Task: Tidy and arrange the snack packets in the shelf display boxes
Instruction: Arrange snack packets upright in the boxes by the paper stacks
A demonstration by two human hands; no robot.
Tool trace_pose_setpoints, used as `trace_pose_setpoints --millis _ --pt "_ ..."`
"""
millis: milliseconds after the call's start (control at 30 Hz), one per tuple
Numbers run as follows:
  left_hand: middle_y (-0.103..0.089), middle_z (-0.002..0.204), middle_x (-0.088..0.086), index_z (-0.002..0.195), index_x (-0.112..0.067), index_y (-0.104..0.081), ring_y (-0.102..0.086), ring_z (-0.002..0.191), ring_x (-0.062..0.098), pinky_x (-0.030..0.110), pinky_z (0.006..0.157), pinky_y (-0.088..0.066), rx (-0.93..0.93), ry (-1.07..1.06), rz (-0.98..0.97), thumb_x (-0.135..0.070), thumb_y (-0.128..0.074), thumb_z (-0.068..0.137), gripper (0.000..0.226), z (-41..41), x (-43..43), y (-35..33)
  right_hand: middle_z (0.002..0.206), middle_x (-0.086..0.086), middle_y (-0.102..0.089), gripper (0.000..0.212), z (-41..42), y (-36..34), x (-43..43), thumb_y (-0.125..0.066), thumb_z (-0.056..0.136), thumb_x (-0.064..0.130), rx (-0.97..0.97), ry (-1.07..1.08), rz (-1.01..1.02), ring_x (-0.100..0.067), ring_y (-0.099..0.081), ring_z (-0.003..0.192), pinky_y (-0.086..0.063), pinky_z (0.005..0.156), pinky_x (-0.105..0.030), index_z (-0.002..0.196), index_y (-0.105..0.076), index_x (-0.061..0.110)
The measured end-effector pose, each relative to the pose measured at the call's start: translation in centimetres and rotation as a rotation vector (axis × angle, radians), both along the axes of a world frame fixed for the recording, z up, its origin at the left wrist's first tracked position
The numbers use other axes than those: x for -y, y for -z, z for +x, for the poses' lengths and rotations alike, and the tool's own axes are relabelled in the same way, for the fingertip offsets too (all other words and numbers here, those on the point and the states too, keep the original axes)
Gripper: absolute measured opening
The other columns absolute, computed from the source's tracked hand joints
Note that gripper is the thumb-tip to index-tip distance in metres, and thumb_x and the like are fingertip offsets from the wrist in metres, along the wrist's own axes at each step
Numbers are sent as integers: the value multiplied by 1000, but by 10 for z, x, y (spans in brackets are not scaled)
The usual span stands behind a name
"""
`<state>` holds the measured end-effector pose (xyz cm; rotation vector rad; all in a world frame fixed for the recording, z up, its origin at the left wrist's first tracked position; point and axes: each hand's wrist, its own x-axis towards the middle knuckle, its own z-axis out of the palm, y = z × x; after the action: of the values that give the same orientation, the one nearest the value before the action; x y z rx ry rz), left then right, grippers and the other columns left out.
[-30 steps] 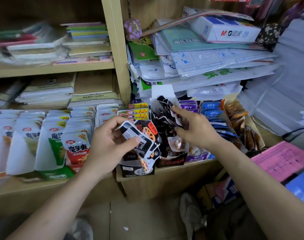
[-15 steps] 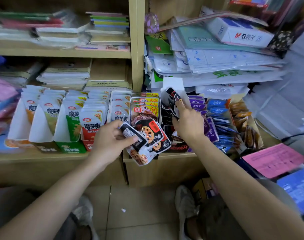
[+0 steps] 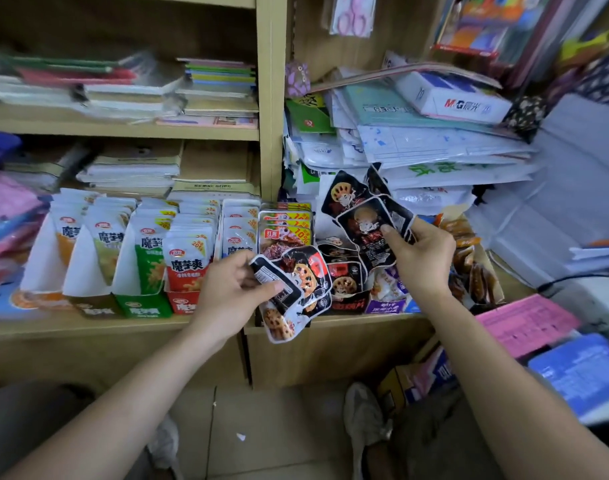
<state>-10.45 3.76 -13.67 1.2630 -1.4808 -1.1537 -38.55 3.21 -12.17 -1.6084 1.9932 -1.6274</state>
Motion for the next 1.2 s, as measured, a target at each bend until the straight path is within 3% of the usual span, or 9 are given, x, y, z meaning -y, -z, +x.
trace_pose_setpoints --millis 133,333,500,633,800,900,967,1033,1200 --pt "-78 84 -2 96 -15 -69 -72 72 11 24 60 -56 -28 16 10 2 -82 78 28 7 -18 -9 57 31 -59 38 22 -13 -65 -76 88 11 88 -86 -74 9 -55 57 -40 58 -10 68 -56 37" --pt "-79 89 -5 100 -18 -70 -75 82 15 33 76 -59 235 271 139 -5 -86 76 32 44 -69 9 88 18 -77 11 45 48 -165 -79 84 10 154 -227 199 -6 -73 82 -58 68 -27 93 -80 16" --pt "-77 76 -4 85 -17 -69 -74 71 13 39 71 -59 481 284 286 -5 -88 71 26 47 -83 85 70 8 -73 6 68 104 -169 -77 81 15 -185 -274 642 -13 -66 66 -54 60 -33 84 -78 20" --pt "-73 77 -3 79 -20 -66 -72 73 18 42 68 -61 600 214 348 -13 -92 67 29 35 -76 155 84 -8 -74 10 91 155 -135 -71 83 15 -297 -304 881 -29 -67 80 -54 66 -36 90 -78 16" --pt "-72 91 -2 111 -16 -71 -71 82 22 27 67 -52 594 43 524 -19 -91 73 43 29 -77 232 90 -8 -75 11 115 226 -115 -73 85 22 -187 -260 1081 -22 -67 81 -49 62 -30 93 -78 16" --pt "-64 77 -4 76 -22 -65 -66 81 22 27 60 -41 521 -66 581 -21 -92 70 27 30 -82 271 84 -9 -75 32 116 297 -113 -65 74 42 -90 -218 1169 -28 -70 81 -55 63 -33 91 -77 18" --pt "-59 69 -2 70 -19 -62 -60 74 21 26 55 -38 504 -111 609 -12 -83 77 23 31 -84 293 92 -12 -75 32 120 318 -118 -64 78 33 11 -229 1173 -31 -70 89 -56 72 -33 103 -77 20" --pt "-59 73 0 84 -2 -68 -55 72 16 12 50 -37 466 -110 657 -2 -71 85 4 34 -87 308 106 -17 -74 34 124 335 -125 -65 87 16 95 -247 1161 -34 -68 99 -52 78 -35 120 -72 16" --pt "-60 128 12 137 4 -54 -55 126 27 13 67 -41 459 131 743 3 -64 95 44 38 -97 332 142 -28 -48 71 126 330 -133 -65 90 -11 360 -474 1293 -33 -60 120 -54 82 -29 151 -32 1"
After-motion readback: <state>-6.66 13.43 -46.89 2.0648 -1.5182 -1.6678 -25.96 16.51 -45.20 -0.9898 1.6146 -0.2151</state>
